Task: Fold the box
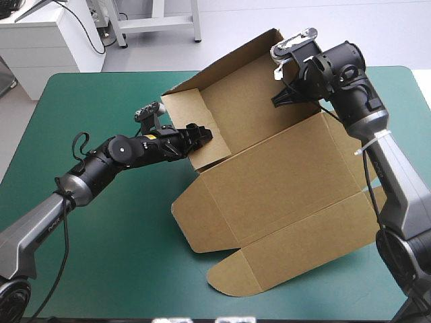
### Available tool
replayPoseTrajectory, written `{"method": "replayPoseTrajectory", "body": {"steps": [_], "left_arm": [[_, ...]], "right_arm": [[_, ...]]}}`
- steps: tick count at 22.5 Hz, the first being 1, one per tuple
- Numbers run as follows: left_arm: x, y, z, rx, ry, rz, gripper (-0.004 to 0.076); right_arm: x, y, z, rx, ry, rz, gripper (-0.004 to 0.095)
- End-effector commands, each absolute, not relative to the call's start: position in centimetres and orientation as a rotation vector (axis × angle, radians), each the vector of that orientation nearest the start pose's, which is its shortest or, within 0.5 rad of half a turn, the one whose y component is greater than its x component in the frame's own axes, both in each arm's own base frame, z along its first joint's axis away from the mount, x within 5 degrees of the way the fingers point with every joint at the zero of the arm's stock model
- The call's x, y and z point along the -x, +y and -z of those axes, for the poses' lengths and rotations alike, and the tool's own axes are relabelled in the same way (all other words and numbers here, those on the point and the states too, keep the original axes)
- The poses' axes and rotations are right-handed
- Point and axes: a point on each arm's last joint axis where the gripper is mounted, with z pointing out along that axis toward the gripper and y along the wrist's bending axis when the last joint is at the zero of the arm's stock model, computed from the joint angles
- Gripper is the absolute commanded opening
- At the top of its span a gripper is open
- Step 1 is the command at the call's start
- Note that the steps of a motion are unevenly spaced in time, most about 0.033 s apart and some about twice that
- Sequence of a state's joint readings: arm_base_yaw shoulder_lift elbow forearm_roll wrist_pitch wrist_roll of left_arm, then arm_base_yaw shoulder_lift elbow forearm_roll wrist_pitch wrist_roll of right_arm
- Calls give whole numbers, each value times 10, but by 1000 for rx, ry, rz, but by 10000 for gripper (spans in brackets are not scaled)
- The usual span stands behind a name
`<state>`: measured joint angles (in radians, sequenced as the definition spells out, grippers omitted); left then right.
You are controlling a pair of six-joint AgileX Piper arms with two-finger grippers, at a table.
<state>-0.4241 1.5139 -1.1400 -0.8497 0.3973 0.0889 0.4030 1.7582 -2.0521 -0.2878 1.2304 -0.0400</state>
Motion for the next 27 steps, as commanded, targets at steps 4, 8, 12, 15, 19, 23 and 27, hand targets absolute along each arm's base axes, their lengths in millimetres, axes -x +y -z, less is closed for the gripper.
{"method": "replayPoseTrajectory", "body": {"steps": [4,8,12,15,19,23,27], "left_arm": [[-296,-165,-330,132,2200,974,475],[-296,-165,-331,131,2200,979,417],[-297,-166,-340,148,2172,1010,26],[-297,-165,-352,256,2101,1064,-8],[-298,-163,-351,219,2101,1006,-8],[-303,-167,-369,3,2149,903,-8],[-332,-173,-386,-106,2311,719,-8]], "right_arm": [[-332,122,-480,493,2159,209,-17],[-332,120,-480,491,2160,238,-17],[-333,117,-480,486,2160,282,-17],[-333,116,-479,483,2174,300,-17],[-338,115,-472,473,2203,333,-17],[-348,120,-460,415,2248,309,-19],[-359,127,-438,353,2370,89,-20]]}}
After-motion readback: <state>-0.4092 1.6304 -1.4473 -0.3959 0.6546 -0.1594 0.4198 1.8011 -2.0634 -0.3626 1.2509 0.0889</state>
